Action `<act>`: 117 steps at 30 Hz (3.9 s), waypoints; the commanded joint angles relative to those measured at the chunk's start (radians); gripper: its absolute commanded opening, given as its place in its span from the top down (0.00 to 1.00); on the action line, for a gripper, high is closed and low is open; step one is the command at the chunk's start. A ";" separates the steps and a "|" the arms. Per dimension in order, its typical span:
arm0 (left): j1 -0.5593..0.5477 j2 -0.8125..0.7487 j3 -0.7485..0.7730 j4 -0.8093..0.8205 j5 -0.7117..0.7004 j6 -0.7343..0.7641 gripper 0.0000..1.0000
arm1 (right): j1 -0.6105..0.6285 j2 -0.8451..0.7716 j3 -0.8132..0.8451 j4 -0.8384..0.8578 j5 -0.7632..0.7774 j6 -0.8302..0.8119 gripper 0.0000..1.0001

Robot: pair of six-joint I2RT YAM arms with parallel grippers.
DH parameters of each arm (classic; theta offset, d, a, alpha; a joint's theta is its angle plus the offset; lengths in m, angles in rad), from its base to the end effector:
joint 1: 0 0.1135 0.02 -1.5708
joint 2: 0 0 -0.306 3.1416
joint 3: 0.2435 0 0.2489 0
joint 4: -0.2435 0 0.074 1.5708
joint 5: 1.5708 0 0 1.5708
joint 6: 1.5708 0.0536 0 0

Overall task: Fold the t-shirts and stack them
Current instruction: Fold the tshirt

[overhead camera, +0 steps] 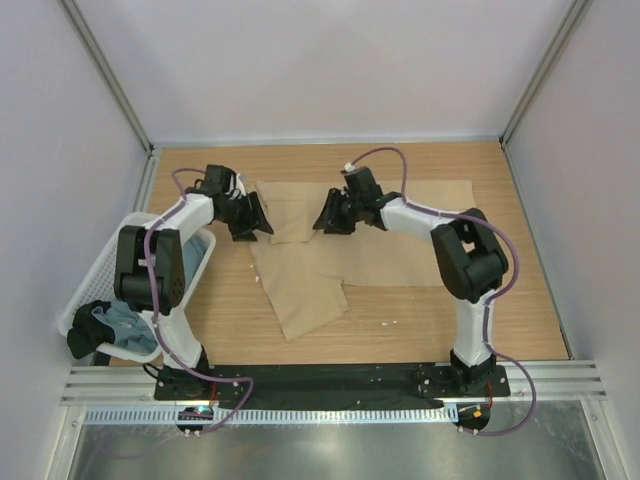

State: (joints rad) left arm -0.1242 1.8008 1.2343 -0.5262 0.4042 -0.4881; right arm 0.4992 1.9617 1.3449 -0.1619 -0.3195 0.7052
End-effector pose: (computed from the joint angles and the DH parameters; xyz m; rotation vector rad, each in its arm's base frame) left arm 0.3770 -0.0683 0.2230 -0.3580 2.6954 -0.7300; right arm 0.3934 0.2337 0.2179 0.0897 2.5090 0.9259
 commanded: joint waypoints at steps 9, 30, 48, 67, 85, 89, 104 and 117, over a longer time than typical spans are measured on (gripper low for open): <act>-0.045 0.118 0.090 0.074 0.117 -0.012 0.51 | 0.039 0.052 0.028 0.150 -0.039 0.082 0.55; -0.009 0.207 0.329 0.167 0.114 -0.256 1.00 | 0.038 0.028 -0.132 0.397 -0.010 0.244 0.50; 0.029 0.338 0.386 0.449 0.139 -0.385 1.00 | 0.029 0.177 -0.033 0.515 -0.009 0.398 0.67; 0.029 0.404 0.409 0.503 0.177 -0.429 1.00 | 0.015 0.287 0.030 0.547 0.022 0.497 0.65; 0.029 0.387 0.372 0.515 0.180 -0.431 1.00 | 0.055 0.324 0.142 0.371 0.132 0.545 0.71; 0.029 0.384 0.369 0.516 0.185 -0.429 1.00 | 0.056 0.325 0.148 0.354 0.143 0.548 0.87; 0.029 0.289 0.291 0.370 0.209 -0.370 1.00 | 0.032 0.155 0.169 0.089 0.077 0.335 0.99; 0.029 0.121 0.136 0.062 0.196 -0.262 1.00 | -0.045 0.195 0.253 -0.126 -0.230 0.123 0.99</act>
State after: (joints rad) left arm -0.0998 1.9862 1.3865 -0.3420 0.5919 -0.8001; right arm 0.4618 2.1517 1.5227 -0.2005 -0.4419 0.9226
